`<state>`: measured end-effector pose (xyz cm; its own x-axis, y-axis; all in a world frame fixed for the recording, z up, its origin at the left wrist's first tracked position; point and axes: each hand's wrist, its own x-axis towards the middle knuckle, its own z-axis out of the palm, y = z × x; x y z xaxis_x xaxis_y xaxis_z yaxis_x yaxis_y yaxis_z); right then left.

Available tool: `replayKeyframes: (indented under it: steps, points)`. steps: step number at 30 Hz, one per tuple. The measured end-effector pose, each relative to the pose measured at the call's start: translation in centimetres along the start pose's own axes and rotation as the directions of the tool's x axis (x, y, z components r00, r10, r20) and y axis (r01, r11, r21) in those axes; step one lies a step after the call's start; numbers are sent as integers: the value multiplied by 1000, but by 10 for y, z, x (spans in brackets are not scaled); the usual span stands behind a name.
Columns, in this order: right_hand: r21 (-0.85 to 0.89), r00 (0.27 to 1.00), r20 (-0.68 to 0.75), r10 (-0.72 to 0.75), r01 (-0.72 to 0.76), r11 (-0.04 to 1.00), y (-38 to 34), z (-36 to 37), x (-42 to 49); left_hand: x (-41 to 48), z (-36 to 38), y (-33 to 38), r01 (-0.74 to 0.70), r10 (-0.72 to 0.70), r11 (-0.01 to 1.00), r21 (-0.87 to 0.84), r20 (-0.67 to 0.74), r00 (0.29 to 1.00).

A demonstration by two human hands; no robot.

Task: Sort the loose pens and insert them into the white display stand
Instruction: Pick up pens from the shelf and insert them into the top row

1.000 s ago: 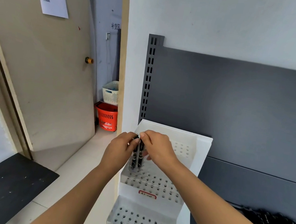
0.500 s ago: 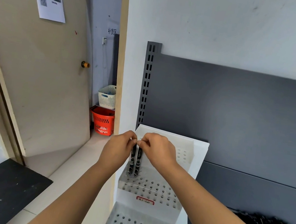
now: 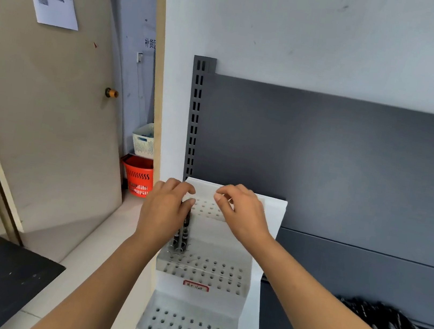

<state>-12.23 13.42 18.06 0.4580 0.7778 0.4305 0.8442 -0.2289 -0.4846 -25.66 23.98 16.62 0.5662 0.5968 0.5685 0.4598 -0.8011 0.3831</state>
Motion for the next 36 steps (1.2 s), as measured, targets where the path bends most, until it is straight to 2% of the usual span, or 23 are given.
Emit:
replayKeyframes:
  steps: [3,8,14,17,23,28,31,36]
  points:
    - [-4,999,-40,-34,34,999,15,-17,-9,3,5,27,-56,60,996,66,-66,996]
    - [-154,990,-86,-113,99,983,48,-51,-30,4,27,86,-186,187,982,23,-83,979]
    - [-164,998,-57,32,-41,986,134,-103,-79,-12,80,175,-319,321,945,-70,10,947]
    - [-177,993,-27,115,-118,977,180,-124,-104,-22,108,215,-339,348,932,-127,62,935]
    - [-227,959,91,268,-242,943,258,-147,-142,-45,165,268,-296,324,942,-159,196,926]
    - [-330,854,291,431,-333,883,302,-139,-160,-68,203,278,-206,237,971,-124,352,905]
    - [-396,808,351,473,-330,857,313,-121,-162,-79,218,273,-163,180,984,-76,428,886]
    - [-538,810,369,456,-214,816,321,-90,-164,-84,238,259,-123,118,992,-26,526,842]
